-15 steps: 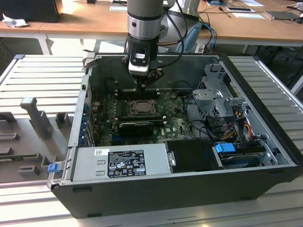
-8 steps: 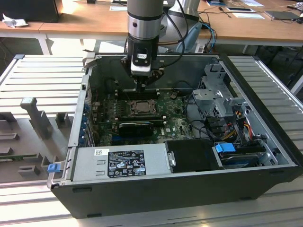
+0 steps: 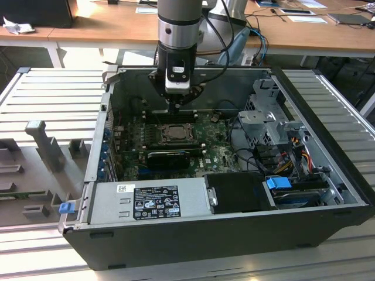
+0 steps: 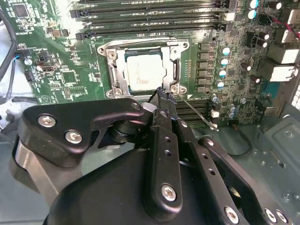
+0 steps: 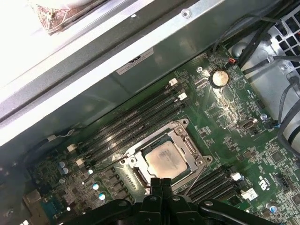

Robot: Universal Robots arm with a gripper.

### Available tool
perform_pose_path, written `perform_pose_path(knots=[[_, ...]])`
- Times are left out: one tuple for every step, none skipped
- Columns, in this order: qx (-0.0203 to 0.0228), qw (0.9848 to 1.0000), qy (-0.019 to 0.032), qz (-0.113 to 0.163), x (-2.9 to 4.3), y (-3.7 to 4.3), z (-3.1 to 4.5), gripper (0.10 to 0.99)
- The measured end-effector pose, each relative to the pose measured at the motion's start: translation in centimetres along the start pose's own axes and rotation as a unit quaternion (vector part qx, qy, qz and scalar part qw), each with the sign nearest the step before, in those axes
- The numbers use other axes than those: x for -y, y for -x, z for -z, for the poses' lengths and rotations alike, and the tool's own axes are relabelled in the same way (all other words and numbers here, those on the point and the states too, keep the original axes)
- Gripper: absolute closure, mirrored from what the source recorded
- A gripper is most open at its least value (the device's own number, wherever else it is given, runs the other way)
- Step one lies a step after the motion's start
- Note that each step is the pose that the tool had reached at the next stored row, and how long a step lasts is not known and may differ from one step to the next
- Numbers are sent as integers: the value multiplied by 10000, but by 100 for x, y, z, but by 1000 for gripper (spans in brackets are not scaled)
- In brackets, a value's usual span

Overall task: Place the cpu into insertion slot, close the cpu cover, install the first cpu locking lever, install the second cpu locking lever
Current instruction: 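Install the first cpu locking lever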

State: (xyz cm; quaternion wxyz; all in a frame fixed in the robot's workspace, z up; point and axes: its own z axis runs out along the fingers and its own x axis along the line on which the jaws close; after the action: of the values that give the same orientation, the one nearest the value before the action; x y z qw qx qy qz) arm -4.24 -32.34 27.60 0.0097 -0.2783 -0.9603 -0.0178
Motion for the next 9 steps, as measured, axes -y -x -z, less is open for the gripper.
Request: perform_pose_path(knots=[[-1,10000,-1,34,0,0,0,980],[-2,10000,-2,69,0,0,0,980],[-4,9999,-4,122,0,0,0,980],[-6,9998,-6,218,0,0,0,980],[-8,9996,-8,292,0,0,0,980],[-12,9990,-13,436,0,0,0,980],[-16,9984,-16,562,0,0,0,980],[-20,9976,-20,699,0,0,0,980],[-24,9964,-24,846,0,0,0,980]])
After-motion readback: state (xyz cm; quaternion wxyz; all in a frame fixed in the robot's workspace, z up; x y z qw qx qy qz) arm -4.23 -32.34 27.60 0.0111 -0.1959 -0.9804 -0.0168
